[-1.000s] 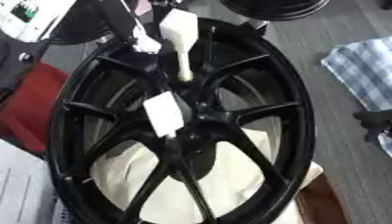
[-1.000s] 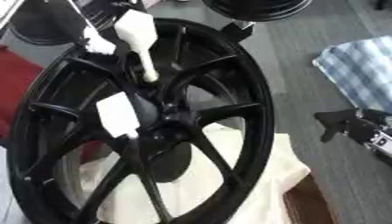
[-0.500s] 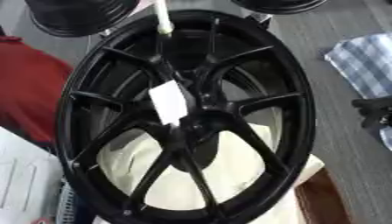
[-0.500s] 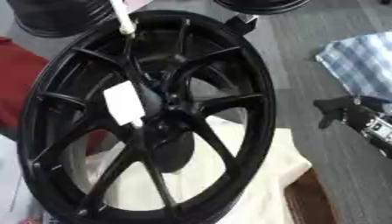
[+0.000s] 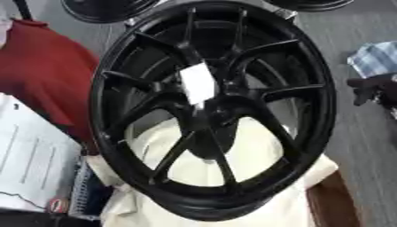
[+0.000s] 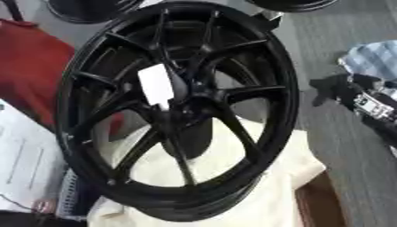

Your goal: Pull the pin out of the wheel hub.

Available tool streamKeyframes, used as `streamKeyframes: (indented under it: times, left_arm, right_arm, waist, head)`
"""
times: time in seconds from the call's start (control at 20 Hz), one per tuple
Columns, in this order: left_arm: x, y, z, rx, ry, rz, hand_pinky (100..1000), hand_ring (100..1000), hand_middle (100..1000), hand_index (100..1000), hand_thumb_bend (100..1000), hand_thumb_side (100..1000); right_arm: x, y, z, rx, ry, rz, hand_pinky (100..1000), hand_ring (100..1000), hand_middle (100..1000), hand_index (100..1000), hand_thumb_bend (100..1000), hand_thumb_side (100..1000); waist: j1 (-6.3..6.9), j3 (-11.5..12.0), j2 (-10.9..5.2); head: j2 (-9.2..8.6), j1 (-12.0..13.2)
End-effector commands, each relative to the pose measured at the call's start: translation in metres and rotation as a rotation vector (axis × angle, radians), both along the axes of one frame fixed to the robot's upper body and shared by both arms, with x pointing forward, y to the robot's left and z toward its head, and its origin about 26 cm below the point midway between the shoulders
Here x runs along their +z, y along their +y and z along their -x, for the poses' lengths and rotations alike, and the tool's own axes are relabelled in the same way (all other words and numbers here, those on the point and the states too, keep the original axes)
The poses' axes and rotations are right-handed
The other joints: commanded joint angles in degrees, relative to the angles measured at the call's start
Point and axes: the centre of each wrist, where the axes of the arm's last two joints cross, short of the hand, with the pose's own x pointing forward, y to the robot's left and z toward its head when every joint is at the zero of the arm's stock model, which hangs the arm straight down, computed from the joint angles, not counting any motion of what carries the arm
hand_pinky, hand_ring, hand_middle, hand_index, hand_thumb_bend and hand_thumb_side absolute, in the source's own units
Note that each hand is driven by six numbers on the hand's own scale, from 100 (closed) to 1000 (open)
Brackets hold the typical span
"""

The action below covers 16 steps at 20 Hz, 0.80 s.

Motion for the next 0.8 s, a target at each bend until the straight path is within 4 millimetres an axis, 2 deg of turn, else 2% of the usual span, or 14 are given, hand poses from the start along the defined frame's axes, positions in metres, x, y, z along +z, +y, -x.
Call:
streamKeyframes:
  times: [0.05,0.2,0.25,0.3,0.35,0.4,0.45,0.5,0.55,0.6,0.65,0.8]
  left_arm:
    - [0.022,0.048,0.032,0.143,-0.1,0.022,663,470,387,337,100,254]
    - [0.008,0.073,0.039,0.212,-0.12,0.061,679,489,406,364,100,246]
    - [0.001,0.077,0.039,0.228,-0.122,0.058,698,510,431,395,100,211]
    - [-0.007,0.079,0.038,0.241,-0.119,0.049,727,545,472,459,480,100]
    - [-0.017,0.079,0.035,0.252,-0.104,0.033,760,568,490,516,100,147]
    - [-0.027,0.08,0.033,0.26,-0.091,0.018,801,598,532,609,100,124]
    - [-0.039,0.081,0.03,0.271,-0.07,0.004,919,721,719,844,139,308]
    - [-0.05,0.082,0.027,0.283,-0.041,-0.012,965,776,782,898,270,626]
    - [-0.061,0.084,0.026,0.293,-0.011,-0.03,989,808,816,927,359,803]
    - [-0.07,0.086,0.026,0.298,0.011,-0.045,989,808,816,927,359,803]
    - [-0.078,0.086,0.026,0.289,0.028,-0.052,985,831,837,945,399,987]
    - [-0.092,0.087,0.032,0.243,0.041,-0.048,959,815,824,937,315,1000]
  right_arm:
    - [0.013,-0.002,0.0,0.016,-0.034,0.011,1000,974,589,790,100,699]
    - [0.015,-0.003,0.0,0.026,-0.044,-0.004,1000,974,589,790,100,695]
    - [0.015,-0.003,0.0,0.03,-0.047,-0.008,1000,974,589,791,100,693]
    - [0.016,-0.002,-0.001,0.032,-0.049,-0.012,1000,974,589,791,100,689]
    - [0.016,-0.002,-0.001,0.035,-0.052,-0.017,1000,974,589,791,100,692]
    - [0.016,-0.002,-0.001,0.036,-0.053,-0.02,1000,974,590,791,100,692]
    - [0.016,-0.002,-0.001,0.036,-0.055,-0.023,1000,974,590,791,100,692]
    - [0.017,-0.002,-0.001,0.036,-0.057,-0.025,1000,974,590,791,100,692]
    - [0.017,-0.002,-0.001,0.035,-0.059,-0.027,1000,974,590,791,100,692]
    - [0.017,-0.002,-0.001,0.035,-0.06,-0.028,1000,974,590,791,100,692]
    - [0.017,-0.002,-0.001,0.035,-0.06,-0.029,1000,974,590,791,100,693]
    - [0.016,-0.002,-0.001,0.033,-0.059,-0.031,1000,974,590,791,100,689]
  waist:
    - [-0.56,0.18,-1.71]
    - [-1.26,0.2,-2.04]
    - [-1.45,0.08,-2.1]
    - [-1.55,-0.04,-2.13]
    - [-1.74,-0.15,-2.11]
    - [-1.86,-0.27,-2.11]
    - [-2.0,-0.44,-2.04]
    - [-2.1,-0.6,-1.95]
    - [-2.16,-0.79,-1.85]
    - [-2.18,-0.99,-1.82]
    - [-2.2,-1.26,-1.8]
    - [-2.22,-1.96,-1.96]
  head:
    - [0.32,-0.36]
    - [0.32,-1.05]
    - [0.32,-1.45]
    - [0.26,-1.84]
    - [-0.07,-2.34]
    - [-0.32,-2.69]
    - [-0.62,-3.24]
    - [-0.83,-3.67]
    - [-0.98,-3.86]
    - [-1.07,-3.86]
    - [-1.15,-3.79]
    - [-0.94,-3.16]
